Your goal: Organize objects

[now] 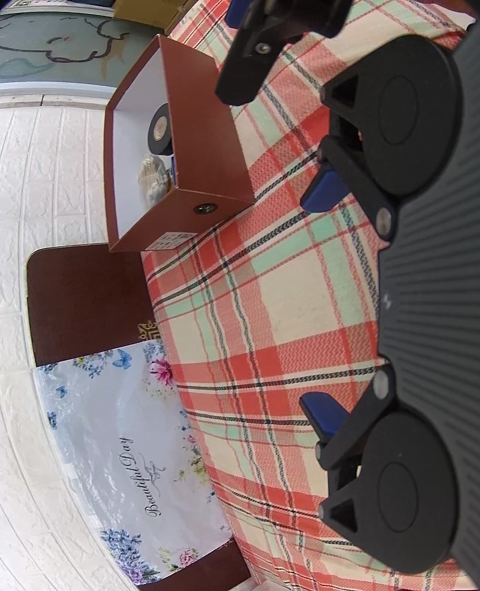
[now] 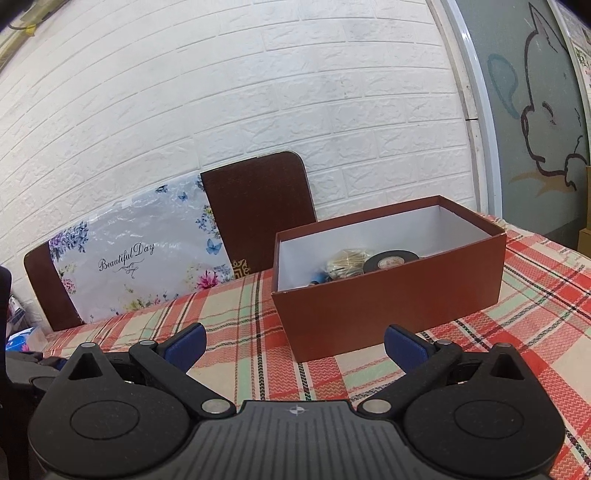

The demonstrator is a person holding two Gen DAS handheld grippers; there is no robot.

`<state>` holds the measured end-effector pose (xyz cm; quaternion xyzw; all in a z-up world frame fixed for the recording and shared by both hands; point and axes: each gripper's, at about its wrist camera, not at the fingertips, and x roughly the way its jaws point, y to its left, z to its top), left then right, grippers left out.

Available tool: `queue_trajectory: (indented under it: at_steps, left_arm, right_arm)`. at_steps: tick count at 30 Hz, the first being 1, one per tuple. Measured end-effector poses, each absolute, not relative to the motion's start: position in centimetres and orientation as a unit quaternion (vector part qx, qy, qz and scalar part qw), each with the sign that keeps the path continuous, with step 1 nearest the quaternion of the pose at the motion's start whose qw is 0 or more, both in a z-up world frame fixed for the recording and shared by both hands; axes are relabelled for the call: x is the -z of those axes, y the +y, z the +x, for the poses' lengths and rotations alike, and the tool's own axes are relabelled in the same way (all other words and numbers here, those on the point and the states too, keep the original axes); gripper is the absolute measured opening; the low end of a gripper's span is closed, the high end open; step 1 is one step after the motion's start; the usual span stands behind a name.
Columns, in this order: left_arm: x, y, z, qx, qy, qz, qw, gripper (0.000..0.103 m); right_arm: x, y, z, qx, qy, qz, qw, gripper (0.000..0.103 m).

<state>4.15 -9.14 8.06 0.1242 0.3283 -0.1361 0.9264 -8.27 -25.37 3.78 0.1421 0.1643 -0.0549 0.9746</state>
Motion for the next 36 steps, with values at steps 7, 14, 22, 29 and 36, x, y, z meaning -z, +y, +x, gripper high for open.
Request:
queue_trajectory:
  at_steps: [7, 14, 22, 29, 36]
  left_arm:
    - [-7.1, -9.5, 4.2, 0.139, 0.353, 0.131, 0.916, 0.103]
    - [-6.6, -9.8, 4.1, 0.138, 0.365, 0.134, 0.911, 0.103]
    - [-6.3, -9.8, 4.1, 0.137, 0.371, 0.134, 0.909, 0.103]
    - [-6.0, -9.9, 4.3, 0.135, 0.379, 0.134, 0.906, 0.103]
    - [-5.6, -9.8, 4.5, 0.133, 0.390, 0.132, 0.902, 0.103]
  right_arm:
    - [-3.2, -25.7, -8.2, 0.062, 0.171, 0.156, 0.971, 0.102]
    - [-3.0, -26.0, -8.2, 0.061, 0.174, 0.163, 0.969, 0.102]
    - [-2.8, -26.2, -8.2, 0.062, 0.174, 0.169, 0.968, 0.102]
    - [-2.6, -26.3, -8.0, 0.062, 0.179, 0.171, 0.967, 0.102]
    - [-2.3, -26.4, -7.9, 0.062, 0.183, 0.173, 0.966, 0.102]
